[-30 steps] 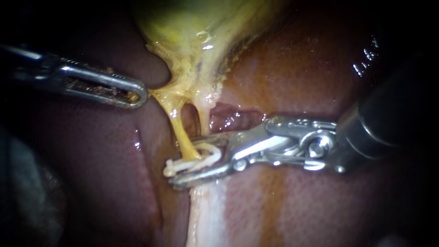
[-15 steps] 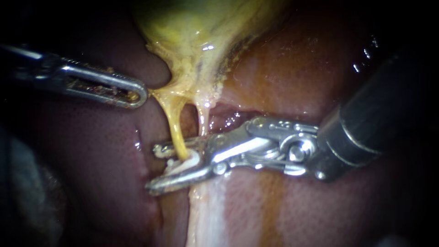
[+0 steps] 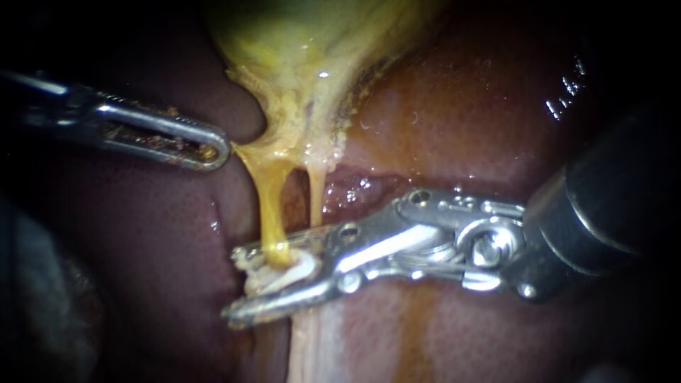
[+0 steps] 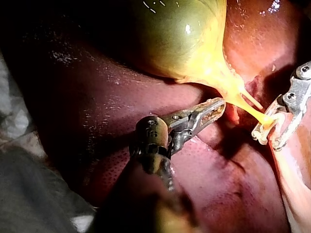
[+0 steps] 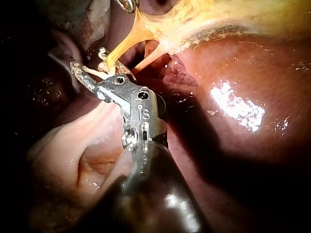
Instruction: Clipping second clip left tube
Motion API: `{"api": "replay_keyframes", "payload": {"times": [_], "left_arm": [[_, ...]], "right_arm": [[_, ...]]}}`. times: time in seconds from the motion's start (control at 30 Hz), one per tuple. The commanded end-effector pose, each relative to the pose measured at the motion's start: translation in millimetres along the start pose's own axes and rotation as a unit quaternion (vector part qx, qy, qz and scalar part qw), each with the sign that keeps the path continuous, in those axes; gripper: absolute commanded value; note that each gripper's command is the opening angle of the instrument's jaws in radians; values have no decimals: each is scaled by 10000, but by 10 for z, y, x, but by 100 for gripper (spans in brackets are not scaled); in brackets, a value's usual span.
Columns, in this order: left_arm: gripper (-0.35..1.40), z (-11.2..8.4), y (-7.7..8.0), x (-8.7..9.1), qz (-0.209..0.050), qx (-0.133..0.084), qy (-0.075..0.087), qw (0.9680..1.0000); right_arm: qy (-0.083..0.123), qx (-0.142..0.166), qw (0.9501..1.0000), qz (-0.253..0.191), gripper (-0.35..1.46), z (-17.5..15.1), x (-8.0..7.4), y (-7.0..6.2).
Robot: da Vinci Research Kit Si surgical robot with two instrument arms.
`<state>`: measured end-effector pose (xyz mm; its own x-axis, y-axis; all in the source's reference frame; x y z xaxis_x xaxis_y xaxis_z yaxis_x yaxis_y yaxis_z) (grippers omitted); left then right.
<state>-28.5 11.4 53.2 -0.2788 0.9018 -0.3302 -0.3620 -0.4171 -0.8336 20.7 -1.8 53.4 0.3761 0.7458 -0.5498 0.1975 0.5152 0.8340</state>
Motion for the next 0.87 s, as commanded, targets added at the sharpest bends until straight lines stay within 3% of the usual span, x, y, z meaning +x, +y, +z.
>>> {"api": "replay_keyframes", "payload": {"times": [0.03, 0.3, 0.53, 0.87], "left_arm": [[-35, 0, 0, 0, 1, 1, 0, 10000], [-35, 0, 0, 0, 1, 2, 1, 10000], [-35, 0, -2, 0, 1, 2, 1, 10000], [-35, 1, -4, 0, 6, 4, 2, 10000]], "right_arm": [[-3, -6, 10000, 40, 5, -2, -1, 2], [-6, 5, 9992, 391, -35, -9, -4, 4], [-77, -21, 9985, 535, -35, -12, -6, -1], [-95, -32, 9986, 525, -35, -14, -11, 4]]}}
